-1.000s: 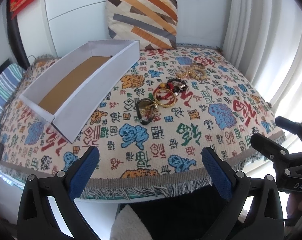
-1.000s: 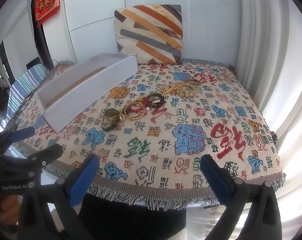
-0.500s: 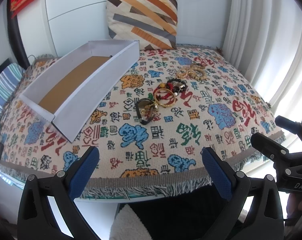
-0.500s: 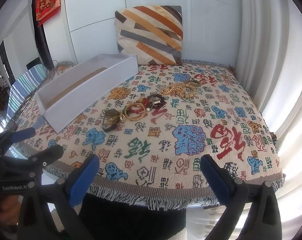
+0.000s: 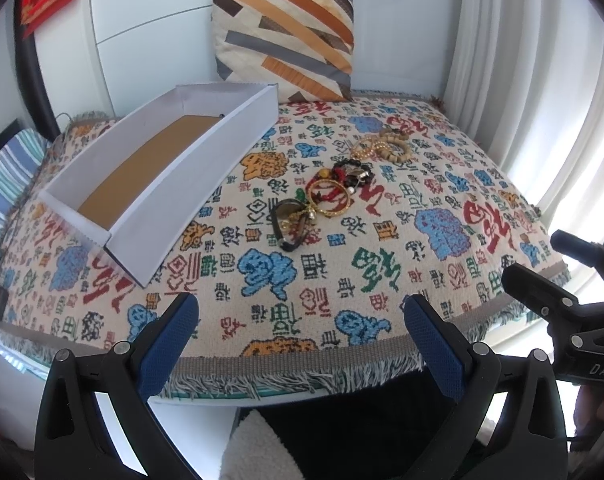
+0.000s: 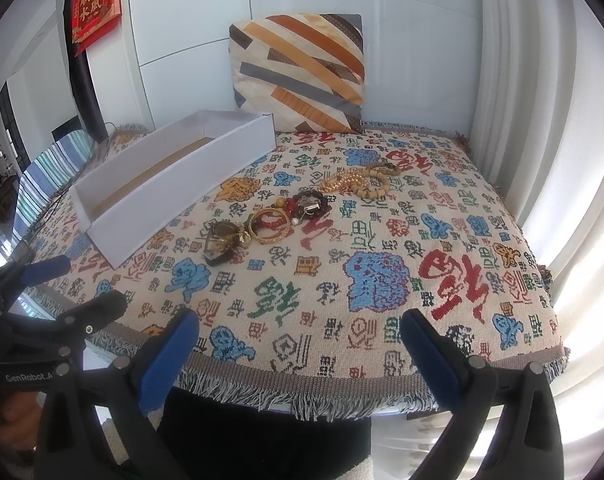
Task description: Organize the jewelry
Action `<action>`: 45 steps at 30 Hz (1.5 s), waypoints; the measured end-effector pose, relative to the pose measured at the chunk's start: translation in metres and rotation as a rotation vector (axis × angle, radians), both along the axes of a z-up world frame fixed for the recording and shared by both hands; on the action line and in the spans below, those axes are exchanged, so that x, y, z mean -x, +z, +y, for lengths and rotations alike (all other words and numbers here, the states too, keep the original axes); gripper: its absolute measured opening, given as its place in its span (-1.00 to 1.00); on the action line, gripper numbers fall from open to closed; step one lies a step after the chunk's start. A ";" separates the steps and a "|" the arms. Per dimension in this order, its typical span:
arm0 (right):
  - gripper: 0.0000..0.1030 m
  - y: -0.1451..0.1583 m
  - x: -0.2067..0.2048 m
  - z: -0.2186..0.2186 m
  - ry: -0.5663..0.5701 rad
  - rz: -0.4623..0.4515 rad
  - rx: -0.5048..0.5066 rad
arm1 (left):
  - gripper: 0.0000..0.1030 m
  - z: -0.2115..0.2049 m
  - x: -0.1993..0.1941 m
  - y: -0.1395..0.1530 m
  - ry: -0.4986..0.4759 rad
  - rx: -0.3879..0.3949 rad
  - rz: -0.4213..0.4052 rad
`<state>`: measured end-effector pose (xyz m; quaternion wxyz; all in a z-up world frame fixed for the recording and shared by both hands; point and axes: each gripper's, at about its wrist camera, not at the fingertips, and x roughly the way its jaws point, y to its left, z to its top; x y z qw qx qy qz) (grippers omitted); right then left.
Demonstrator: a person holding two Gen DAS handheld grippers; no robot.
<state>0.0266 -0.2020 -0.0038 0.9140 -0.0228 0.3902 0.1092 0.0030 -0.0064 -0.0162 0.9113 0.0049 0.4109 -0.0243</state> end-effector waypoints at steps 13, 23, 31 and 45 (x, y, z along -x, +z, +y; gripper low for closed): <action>1.00 0.000 0.000 0.000 -0.001 0.000 0.000 | 0.99 0.002 -0.001 0.000 0.000 0.005 0.005; 1.00 0.000 0.001 0.001 0.001 0.002 0.000 | 0.99 0.002 -0.001 0.000 0.000 0.006 0.007; 1.00 0.000 0.001 0.001 0.001 0.002 0.000 | 0.99 0.002 -0.001 0.000 0.000 0.006 0.007; 1.00 0.001 0.004 0.003 -0.002 -0.002 -0.009 | 0.99 0.011 0.001 -0.003 0.016 0.020 0.021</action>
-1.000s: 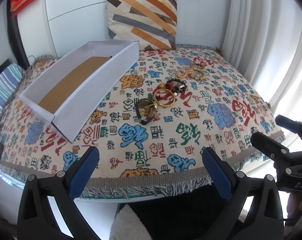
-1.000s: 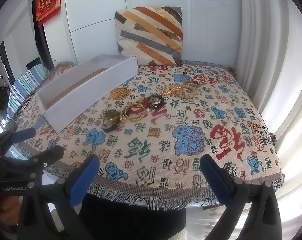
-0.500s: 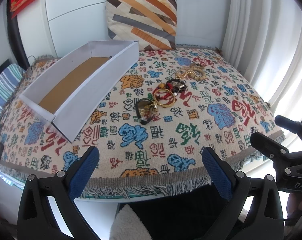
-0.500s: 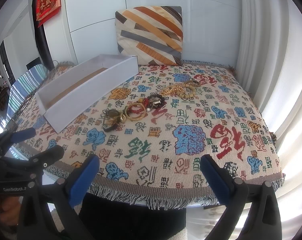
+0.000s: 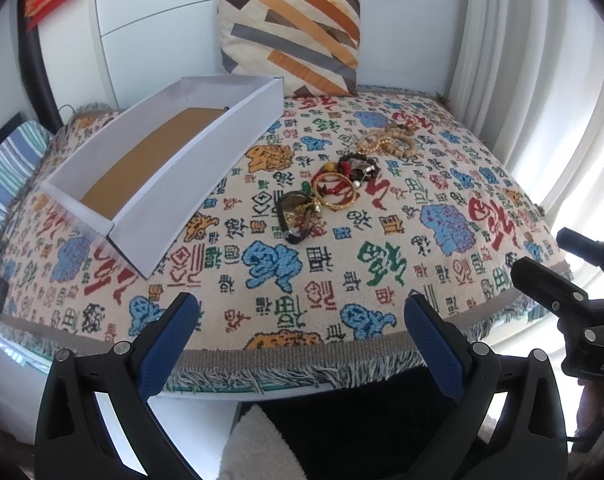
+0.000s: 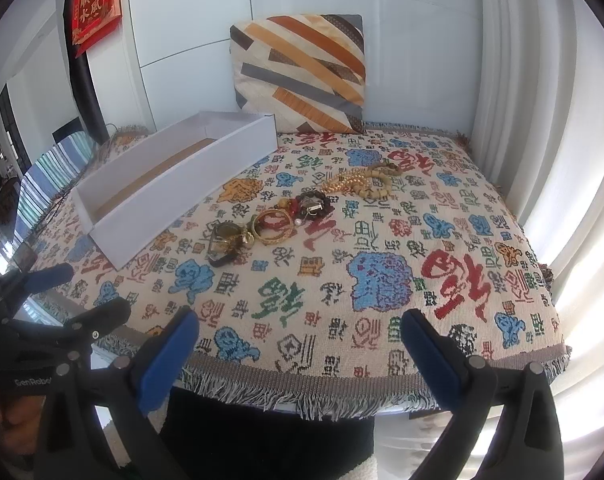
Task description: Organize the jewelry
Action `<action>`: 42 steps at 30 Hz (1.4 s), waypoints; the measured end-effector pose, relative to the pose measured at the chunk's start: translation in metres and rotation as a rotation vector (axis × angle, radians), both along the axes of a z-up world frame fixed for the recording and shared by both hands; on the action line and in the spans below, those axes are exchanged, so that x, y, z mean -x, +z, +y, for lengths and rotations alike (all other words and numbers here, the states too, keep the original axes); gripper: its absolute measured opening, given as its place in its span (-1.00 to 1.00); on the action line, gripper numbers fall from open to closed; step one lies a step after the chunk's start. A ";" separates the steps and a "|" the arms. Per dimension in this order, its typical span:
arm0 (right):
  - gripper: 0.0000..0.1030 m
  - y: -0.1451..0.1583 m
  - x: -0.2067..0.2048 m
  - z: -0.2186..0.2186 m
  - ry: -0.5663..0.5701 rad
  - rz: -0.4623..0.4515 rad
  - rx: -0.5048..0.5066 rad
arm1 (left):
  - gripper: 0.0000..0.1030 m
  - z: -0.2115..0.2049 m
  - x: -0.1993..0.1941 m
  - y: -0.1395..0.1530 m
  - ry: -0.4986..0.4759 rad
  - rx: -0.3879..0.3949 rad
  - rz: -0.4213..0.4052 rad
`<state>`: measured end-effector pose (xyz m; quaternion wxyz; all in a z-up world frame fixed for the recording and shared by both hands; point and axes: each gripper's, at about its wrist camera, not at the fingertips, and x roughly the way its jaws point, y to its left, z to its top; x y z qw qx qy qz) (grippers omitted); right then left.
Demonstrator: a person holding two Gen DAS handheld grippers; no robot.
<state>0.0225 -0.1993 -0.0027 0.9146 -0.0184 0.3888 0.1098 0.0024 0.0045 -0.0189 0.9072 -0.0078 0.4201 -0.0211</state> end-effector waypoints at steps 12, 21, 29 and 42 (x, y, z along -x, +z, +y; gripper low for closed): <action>1.00 -0.007 -0.006 -0.010 -0.024 0.029 -0.023 | 0.99 0.001 -0.008 -0.006 -0.006 0.027 0.029; 1.00 -0.014 -0.011 -0.014 -0.030 0.058 -0.037 | 0.99 0.010 -0.020 -0.013 0.037 0.027 0.072; 1.00 -0.022 -0.018 -0.014 -0.029 0.085 -0.029 | 0.99 0.010 -0.026 -0.020 0.034 0.031 0.102; 1.00 -0.034 -0.036 -0.013 -0.036 0.129 -0.011 | 0.99 0.016 -0.046 -0.034 0.032 -0.009 0.137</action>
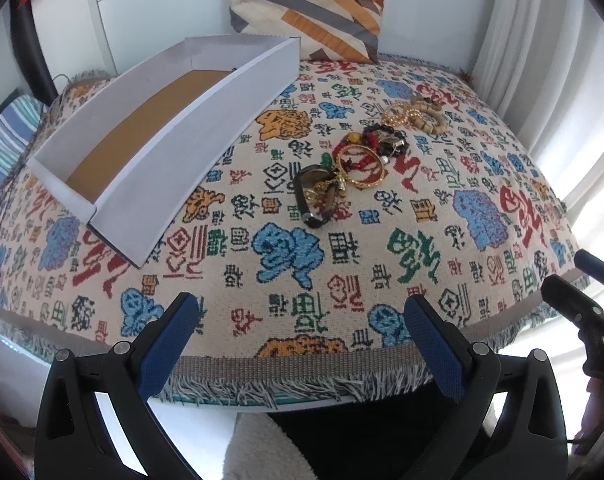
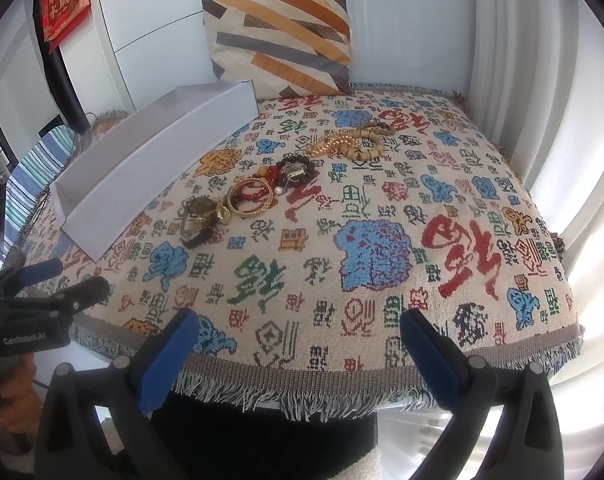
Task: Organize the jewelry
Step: 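Move the left gripper toward the jewelry pile over the gold bangle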
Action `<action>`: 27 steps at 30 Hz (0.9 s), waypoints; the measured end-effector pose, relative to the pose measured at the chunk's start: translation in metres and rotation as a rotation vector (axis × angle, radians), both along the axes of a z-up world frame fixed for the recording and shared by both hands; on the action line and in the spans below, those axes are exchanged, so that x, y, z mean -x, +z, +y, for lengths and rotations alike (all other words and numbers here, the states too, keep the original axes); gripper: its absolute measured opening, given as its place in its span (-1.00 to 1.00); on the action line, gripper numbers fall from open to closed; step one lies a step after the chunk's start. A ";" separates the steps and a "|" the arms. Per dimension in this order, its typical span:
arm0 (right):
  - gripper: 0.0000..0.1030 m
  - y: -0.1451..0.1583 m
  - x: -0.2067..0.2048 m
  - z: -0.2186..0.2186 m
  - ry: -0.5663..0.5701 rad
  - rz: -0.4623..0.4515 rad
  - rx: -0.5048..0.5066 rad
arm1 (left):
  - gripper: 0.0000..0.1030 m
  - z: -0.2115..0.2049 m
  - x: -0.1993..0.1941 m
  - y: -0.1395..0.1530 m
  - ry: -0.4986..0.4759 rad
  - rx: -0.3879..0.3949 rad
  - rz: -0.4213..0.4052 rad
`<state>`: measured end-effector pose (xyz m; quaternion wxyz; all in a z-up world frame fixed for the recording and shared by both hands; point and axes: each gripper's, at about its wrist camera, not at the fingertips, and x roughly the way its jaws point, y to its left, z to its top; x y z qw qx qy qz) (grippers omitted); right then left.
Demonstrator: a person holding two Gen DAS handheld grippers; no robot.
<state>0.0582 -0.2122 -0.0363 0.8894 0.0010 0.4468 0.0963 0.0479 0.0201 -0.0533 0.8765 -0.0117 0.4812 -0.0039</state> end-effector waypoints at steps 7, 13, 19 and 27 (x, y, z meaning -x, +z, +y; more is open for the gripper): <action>1.00 -0.013 -0.013 -0.005 -0.019 0.052 -0.001 | 0.99 0.009 -0.013 -0.022 0.012 0.027 0.083; 1.00 -0.015 -0.023 -0.009 -0.031 0.061 0.001 | 0.99 0.014 -0.021 -0.028 0.017 0.038 0.104; 1.00 -0.024 -0.025 -0.008 -0.026 0.089 -0.010 | 0.99 0.023 -0.026 -0.035 0.039 0.076 0.133; 1.00 -0.030 -0.029 -0.007 -0.019 0.108 -0.016 | 0.99 0.023 -0.028 -0.040 0.046 0.065 0.142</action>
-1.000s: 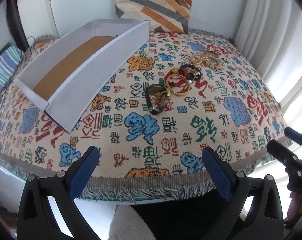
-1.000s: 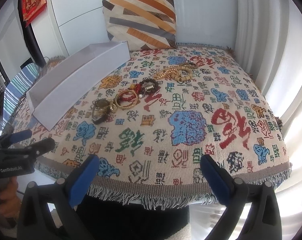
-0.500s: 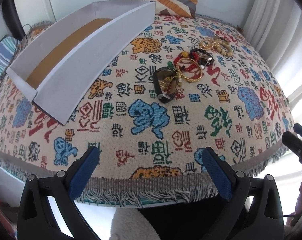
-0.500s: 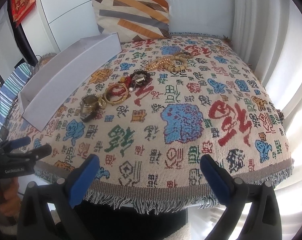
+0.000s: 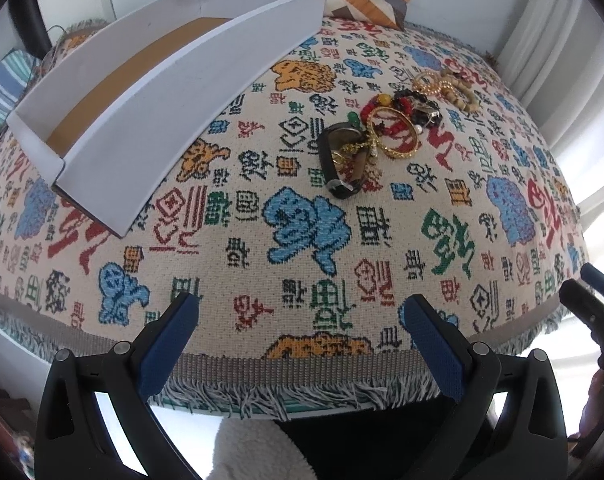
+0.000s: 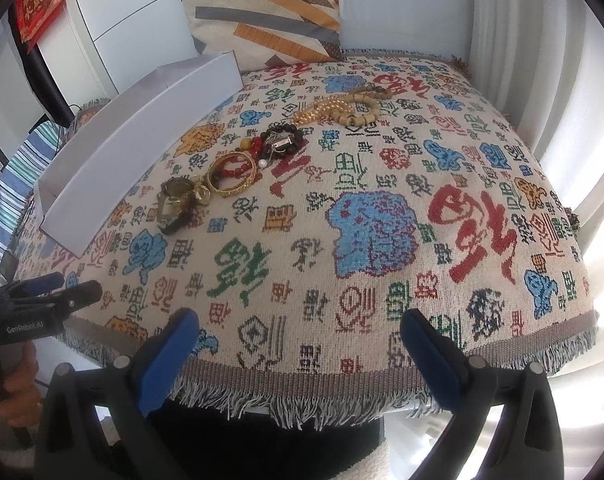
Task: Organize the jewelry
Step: 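Move the left gripper toward the jewelry pile over the gold bangle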
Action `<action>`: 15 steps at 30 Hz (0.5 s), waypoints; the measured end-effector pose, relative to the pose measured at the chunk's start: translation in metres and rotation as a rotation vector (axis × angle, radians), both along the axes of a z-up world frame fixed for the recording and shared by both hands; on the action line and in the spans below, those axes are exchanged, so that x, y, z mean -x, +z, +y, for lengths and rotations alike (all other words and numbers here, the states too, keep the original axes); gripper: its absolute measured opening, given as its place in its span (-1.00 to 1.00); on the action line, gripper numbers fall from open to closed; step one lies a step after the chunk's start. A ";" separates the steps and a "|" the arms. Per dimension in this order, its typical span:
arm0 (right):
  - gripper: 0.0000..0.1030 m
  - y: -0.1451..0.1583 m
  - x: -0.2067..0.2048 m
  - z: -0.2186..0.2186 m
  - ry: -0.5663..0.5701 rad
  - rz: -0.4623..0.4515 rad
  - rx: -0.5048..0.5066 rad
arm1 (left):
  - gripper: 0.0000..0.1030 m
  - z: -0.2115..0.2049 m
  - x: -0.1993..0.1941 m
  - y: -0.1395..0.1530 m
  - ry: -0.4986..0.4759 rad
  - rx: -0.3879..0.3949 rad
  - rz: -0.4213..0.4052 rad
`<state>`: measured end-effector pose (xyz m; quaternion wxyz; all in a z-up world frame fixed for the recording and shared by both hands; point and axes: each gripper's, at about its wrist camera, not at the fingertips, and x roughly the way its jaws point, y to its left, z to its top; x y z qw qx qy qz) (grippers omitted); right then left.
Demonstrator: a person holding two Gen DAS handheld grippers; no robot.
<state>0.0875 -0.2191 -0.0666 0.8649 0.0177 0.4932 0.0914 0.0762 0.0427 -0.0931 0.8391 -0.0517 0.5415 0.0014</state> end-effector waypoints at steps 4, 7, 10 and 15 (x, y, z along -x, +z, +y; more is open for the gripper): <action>1.00 0.001 -0.004 -0.002 -0.007 -0.001 0.003 | 0.99 -0.001 -0.002 -0.001 -0.009 -0.006 0.001; 1.00 0.002 -0.007 -0.004 -0.011 0.002 0.000 | 0.99 -0.002 -0.007 0.002 -0.023 -0.014 -0.007; 1.00 0.003 -0.011 -0.007 -0.021 0.002 -0.005 | 0.99 -0.003 -0.013 0.007 -0.032 -0.029 -0.027; 1.00 0.003 -0.016 -0.011 -0.036 0.004 -0.011 | 0.99 -0.013 -0.029 0.013 -0.106 -0.043 -0.040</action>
